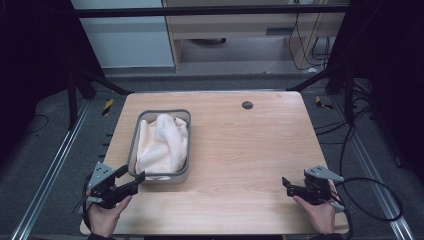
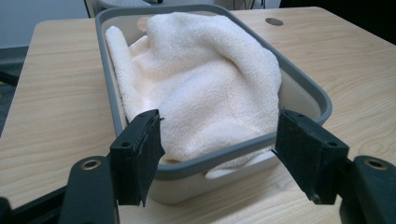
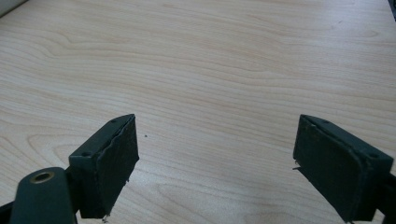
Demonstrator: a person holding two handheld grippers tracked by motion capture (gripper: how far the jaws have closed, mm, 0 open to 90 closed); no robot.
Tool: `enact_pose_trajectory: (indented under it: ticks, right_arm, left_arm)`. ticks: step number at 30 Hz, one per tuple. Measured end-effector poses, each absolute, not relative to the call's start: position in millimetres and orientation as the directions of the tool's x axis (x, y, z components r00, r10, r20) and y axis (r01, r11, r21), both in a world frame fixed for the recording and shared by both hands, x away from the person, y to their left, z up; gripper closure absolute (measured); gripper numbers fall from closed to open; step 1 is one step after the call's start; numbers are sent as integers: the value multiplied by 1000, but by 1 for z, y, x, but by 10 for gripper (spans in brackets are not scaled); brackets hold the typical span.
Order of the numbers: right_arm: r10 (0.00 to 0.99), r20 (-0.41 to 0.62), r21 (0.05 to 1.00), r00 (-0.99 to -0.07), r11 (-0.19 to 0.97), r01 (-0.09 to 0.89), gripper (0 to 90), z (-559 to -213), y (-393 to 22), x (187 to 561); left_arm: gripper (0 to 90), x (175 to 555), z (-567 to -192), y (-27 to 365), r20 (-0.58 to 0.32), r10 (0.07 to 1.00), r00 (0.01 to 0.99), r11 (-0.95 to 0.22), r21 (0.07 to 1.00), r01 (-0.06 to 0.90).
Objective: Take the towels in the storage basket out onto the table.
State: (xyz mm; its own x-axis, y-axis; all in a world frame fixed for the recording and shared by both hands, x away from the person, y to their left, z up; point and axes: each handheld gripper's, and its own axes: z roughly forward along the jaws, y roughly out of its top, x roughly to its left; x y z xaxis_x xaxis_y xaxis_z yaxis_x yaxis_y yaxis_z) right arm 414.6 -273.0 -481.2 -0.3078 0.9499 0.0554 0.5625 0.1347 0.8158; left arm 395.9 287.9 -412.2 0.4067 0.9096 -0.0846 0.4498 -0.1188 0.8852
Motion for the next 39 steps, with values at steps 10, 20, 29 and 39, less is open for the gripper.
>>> enact_pose_trajectory:
  ticks: [10, 20, 29, 39]
  right_arm:
    - [954, 45, 822, -296, 133, 553, 135, -481, -274, 415]
    - [953, 47, 816, -299, 135, 561, 134, -481, -275, 417]
    - [953, 46, 816, -298, 136, 561, 134, -481, -276, 419]
    - [951, 46, 812, -304, 141, 566, 131, -481, -276, 420]
  left_arm:
    - [314, 409, -397, 281, -73, 904, 422, -135, 886, 443]
    - [315, 423, -386, 274, -81, 895, 439, -136, 887, 441]
    - [314, 441, -379, 270, -75, 901, 428, -146, 876, 460]
    - [305, 460, -372, 254, -69, 894, 442, -173, 858, 484]
